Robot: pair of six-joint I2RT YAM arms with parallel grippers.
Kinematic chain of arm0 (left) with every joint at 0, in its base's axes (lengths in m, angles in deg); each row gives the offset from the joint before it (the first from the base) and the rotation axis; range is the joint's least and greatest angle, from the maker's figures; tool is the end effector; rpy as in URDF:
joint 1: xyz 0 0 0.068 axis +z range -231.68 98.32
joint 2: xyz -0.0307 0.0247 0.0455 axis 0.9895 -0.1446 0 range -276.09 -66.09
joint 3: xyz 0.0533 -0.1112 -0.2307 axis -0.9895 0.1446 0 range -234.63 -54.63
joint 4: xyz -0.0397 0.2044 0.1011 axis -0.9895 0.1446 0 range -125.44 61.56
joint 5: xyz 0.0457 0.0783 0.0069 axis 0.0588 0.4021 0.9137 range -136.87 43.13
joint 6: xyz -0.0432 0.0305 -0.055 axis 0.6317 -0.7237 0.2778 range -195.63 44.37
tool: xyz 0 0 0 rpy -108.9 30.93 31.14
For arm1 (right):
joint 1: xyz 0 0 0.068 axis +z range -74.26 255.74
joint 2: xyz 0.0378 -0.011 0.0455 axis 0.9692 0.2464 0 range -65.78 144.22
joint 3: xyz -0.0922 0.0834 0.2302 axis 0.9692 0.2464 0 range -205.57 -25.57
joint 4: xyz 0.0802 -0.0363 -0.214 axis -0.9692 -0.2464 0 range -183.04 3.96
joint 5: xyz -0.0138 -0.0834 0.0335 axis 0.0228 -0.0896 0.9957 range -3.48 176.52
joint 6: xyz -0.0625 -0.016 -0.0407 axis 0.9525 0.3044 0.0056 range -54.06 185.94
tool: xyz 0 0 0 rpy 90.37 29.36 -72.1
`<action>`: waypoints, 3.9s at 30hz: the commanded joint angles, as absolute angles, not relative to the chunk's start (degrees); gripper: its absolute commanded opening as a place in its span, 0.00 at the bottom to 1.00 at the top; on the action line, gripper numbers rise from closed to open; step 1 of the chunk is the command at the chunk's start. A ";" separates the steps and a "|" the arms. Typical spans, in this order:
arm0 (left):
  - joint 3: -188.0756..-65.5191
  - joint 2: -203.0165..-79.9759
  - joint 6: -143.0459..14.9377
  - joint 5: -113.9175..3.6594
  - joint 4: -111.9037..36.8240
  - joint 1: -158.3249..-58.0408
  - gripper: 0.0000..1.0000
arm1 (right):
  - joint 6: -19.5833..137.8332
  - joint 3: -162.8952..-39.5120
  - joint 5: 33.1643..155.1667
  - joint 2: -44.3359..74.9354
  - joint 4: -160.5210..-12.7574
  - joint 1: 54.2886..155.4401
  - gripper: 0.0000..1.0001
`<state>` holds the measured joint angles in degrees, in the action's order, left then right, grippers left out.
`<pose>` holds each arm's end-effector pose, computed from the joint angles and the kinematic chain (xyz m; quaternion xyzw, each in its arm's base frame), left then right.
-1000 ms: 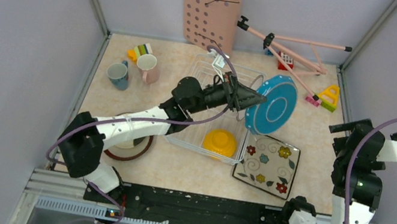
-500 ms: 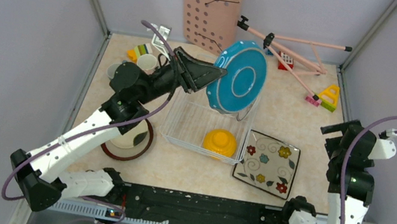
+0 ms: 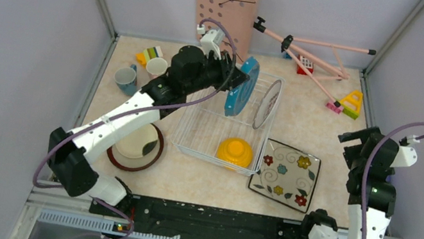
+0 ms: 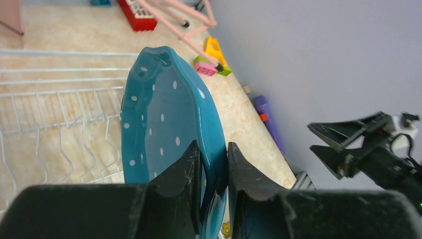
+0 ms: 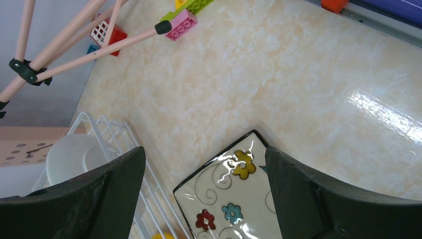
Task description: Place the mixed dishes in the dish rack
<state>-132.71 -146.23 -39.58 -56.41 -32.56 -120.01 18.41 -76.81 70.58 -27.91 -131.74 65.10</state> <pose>0.2513 -0.2123 0.4026 0.0708 0.7331 -0.4560 0.4996 0.1233 -0.0413 0.3032 0.4801 0.7256 0.0358 0.4916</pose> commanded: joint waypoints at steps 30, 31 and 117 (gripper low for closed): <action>-134.62 -162.12 -24.78 -59.46 -64.52 -116.39 0.00 | 19.23 -73.68 72.74 -27.53 -127.57 64.58 0.88; -134.30 -162.14 -25.43 -58.91 -64.34 -116.34 0.00 | 19.25 -73.73 72.72 -27.34 -127.49 64.58 0.88; -90.81 -110.28 -40.66 -56.04 -12.73 -100.30 0.78 | 19.41 -49.21 124.00 -13.87 -86.44 88.87 0.60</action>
<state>-92.43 -108.61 -43.30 -49.22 -5.18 -101.02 21.19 -46.48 125.05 -16.42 -92.72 86.28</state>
